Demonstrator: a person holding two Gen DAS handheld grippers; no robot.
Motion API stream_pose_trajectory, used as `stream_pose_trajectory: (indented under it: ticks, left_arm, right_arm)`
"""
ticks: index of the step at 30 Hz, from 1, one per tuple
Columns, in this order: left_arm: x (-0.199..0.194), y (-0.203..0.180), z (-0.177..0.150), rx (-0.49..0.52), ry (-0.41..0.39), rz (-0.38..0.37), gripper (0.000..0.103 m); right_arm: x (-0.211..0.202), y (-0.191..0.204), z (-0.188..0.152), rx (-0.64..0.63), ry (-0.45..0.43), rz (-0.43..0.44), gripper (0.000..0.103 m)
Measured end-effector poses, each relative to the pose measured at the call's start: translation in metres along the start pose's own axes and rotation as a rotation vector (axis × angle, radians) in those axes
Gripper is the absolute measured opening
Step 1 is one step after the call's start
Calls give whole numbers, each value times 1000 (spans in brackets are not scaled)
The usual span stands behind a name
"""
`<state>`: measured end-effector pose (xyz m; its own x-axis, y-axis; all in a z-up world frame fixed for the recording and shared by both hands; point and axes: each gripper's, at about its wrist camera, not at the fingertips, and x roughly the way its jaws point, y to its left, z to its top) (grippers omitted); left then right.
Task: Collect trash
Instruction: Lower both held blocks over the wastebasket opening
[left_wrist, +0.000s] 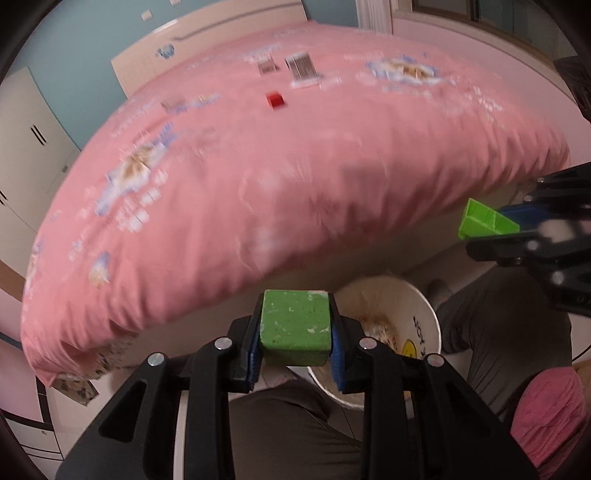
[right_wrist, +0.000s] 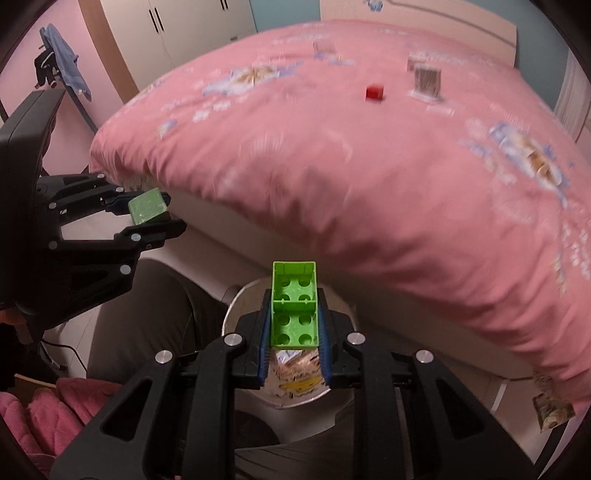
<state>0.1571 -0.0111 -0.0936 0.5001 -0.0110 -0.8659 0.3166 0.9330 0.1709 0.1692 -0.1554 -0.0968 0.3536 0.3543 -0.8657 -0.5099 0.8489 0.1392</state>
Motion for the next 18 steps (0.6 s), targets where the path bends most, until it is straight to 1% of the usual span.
stream_pose_trajectory:
  ticks: [4, 14, 18]
  left_arm:
    - [24, -4, -11, -9, 57, -28, 32]
    - [77, -11, -30, -25, 174, -62, 32]
    - [100, -14, -38, -34, 229, -96, 32]
  right_arm:
    - [23, -1, -9, 8, 47, 15, 22]
    - [79, -12, -27, 52, 165, 58, 22]
    - [104, -15, -35, 56, 224, 66, 22]
